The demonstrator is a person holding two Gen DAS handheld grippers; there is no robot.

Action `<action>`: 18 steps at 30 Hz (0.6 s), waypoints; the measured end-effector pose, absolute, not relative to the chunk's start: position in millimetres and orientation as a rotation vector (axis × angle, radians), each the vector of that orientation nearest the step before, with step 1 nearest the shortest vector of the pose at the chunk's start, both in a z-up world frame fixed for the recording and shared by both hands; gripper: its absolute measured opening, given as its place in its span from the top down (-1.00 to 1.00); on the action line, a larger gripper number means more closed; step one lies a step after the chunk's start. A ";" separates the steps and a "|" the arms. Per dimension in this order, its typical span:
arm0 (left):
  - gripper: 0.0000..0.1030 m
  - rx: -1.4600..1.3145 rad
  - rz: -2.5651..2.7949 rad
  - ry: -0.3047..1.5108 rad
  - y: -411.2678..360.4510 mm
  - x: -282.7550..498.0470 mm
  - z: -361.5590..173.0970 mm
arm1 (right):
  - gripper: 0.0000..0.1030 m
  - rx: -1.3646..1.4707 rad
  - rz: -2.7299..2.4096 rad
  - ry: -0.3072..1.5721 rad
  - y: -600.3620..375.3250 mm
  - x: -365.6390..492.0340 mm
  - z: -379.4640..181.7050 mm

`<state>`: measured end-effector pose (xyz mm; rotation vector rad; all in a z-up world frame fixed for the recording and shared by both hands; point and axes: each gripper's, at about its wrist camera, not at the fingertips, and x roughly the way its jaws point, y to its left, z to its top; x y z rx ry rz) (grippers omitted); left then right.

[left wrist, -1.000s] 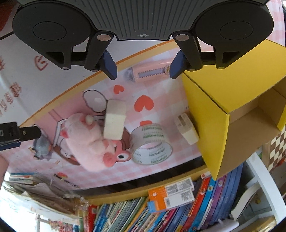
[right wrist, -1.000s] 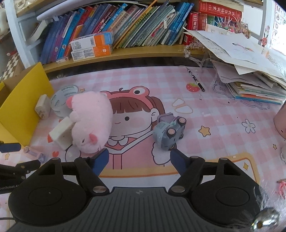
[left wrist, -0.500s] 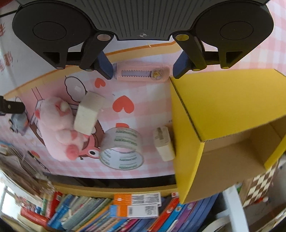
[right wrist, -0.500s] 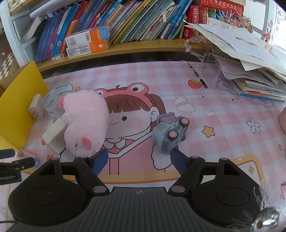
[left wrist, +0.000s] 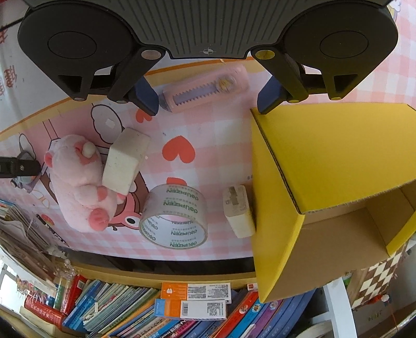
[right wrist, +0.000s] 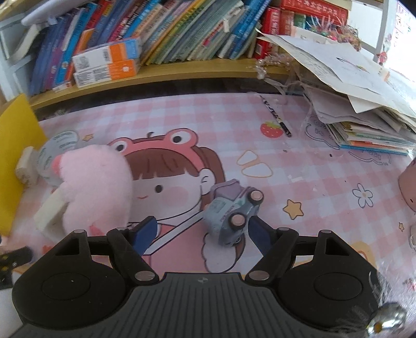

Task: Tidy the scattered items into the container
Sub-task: 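Close the left gripper on the pink box cutter while the right gripper grasps the grey toy truck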

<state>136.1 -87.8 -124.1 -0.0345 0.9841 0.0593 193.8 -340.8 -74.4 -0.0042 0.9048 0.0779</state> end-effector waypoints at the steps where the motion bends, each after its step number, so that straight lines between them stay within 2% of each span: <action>1: -0.66 -0.035 0.052 0.999 -88.6 136.4 -125.4 | -0.47 -0.003 0.066 0.907 -341.7 196.3 -75.8; 18: -0.55 0.012 -0.010 1.006 -98.3 132.6 -127.4 | -0.45 -0.047 0.015 0.898 -341.8 217.4 -85.6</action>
